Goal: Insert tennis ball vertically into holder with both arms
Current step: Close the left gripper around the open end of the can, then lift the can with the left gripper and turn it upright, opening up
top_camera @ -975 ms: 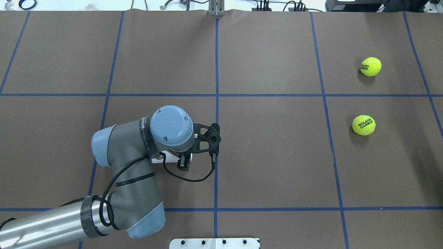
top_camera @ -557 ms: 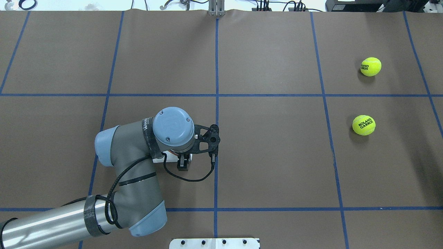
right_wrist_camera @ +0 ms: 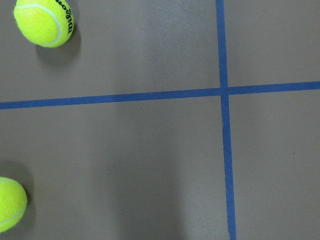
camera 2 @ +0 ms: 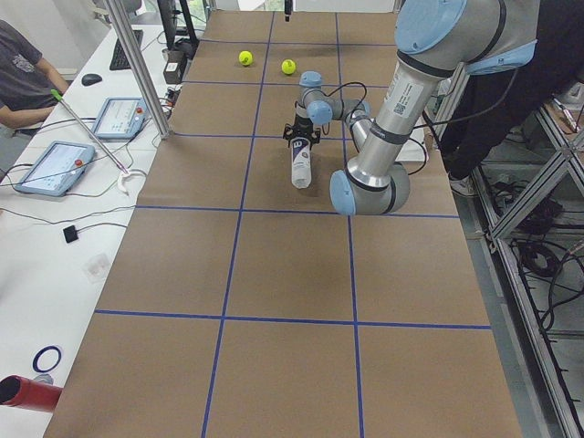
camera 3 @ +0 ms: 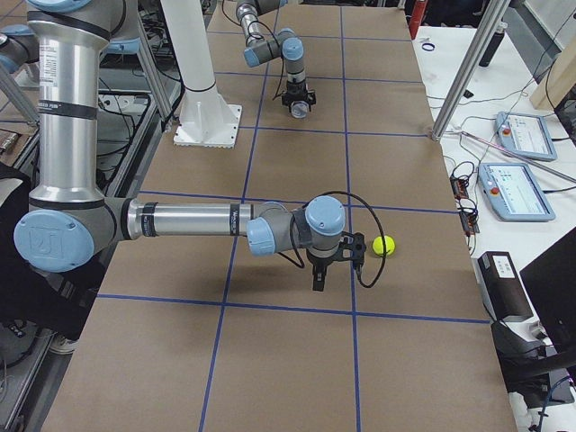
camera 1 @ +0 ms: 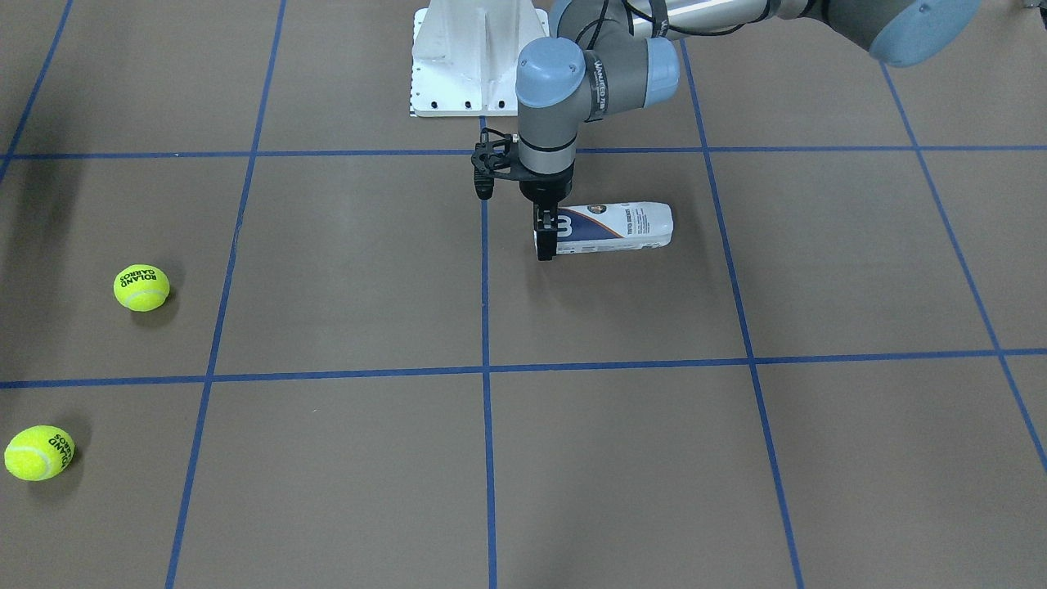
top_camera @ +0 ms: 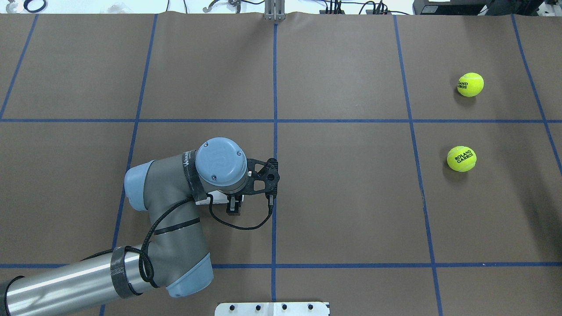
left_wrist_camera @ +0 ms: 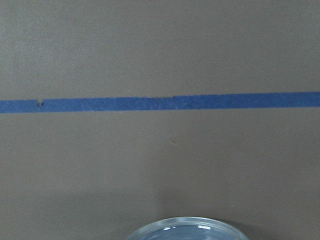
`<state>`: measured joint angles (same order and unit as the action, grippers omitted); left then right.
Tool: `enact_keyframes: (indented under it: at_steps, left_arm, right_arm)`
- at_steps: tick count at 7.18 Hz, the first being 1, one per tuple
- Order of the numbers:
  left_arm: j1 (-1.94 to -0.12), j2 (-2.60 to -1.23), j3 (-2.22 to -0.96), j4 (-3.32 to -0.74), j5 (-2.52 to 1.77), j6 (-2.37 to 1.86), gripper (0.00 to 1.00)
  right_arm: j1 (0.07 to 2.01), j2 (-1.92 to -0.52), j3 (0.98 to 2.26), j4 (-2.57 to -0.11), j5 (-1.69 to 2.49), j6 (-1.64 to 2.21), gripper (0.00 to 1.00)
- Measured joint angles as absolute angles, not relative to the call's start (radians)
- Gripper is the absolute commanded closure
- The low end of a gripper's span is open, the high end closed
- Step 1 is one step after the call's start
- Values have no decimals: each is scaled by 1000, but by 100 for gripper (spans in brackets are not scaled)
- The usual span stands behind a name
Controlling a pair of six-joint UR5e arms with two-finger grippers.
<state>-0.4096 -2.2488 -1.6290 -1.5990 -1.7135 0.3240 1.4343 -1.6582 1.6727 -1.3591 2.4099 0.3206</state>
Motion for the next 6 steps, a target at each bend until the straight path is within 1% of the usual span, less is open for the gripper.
enact_keyframes:
  at_steps: [2, 4, 6]
  left_arm:
    - [-410, -2250, -1624, -1600, -1710, 324, 21]
    - [-411, -2253, -1625, -1628, -1701, 323, 21]
    - [-446, -2289, -1641, -1712, -1690, 308, 21]
  right_arm:
    - [1434, -1658, 1676, -1359, 2410, 322, 0]
    - [1434, -1658, 1679, -1358, 2410, 322, 0]
    - [1434, -1655, 1681, -1358, 2410, 322, 0]
